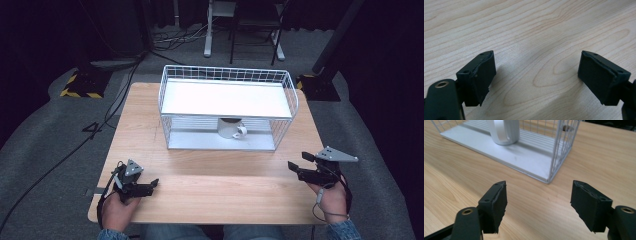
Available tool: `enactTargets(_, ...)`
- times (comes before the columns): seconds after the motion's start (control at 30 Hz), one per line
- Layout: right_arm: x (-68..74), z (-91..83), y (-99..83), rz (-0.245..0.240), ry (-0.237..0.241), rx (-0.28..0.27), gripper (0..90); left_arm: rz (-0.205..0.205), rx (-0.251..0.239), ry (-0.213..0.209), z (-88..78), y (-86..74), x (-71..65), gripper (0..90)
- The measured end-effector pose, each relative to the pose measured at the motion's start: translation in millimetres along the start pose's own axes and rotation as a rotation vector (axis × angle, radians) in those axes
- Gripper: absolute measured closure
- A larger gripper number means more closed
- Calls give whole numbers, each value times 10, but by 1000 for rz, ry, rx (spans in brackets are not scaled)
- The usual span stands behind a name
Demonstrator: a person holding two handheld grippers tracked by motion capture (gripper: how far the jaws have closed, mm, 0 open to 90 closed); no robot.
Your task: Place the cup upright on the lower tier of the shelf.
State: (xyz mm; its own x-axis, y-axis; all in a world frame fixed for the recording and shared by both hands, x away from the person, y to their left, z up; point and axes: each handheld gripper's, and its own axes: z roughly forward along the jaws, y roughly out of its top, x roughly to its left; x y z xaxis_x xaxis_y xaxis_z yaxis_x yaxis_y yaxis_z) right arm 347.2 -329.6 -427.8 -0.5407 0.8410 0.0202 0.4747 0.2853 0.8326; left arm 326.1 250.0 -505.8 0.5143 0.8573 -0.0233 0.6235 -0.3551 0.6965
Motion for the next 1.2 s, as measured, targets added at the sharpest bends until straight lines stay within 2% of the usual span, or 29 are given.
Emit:
enactTargets(0.27, -133, 43, -303, 64, -23, 59, 238, 0, 0, 0, 0, 0, 0, 152)
enactTargets(0.53, -172, 149, -536, 98, -20, 129, 172, 0, 0, 0, 0, 0, 0, 152)
enactTargets(0.67, -158, 221, -603, 99, -25, 155, 146, -1, 0, 0, 0, 0, -1, 152)
enactTargets(0.8, -137, 288, -647, 67, -20, 196, 123, 0, 0, 0, 0, 0, 0, 152)
enactTargets(0.87, -91, 353, -699, -2, -53, 179, 34, 0, 0, 0, 0, 0, 0, 152)
enactTargets(0.93, -82, 361, -699, -5, -42, 189, 15, 0, 1, 1, 0, 0, -1, 152)
enactTargets(1.2, -85, 361, -701, 2, -51, 187, 17, 1, 1, 1, -1, 0, -1, 152)
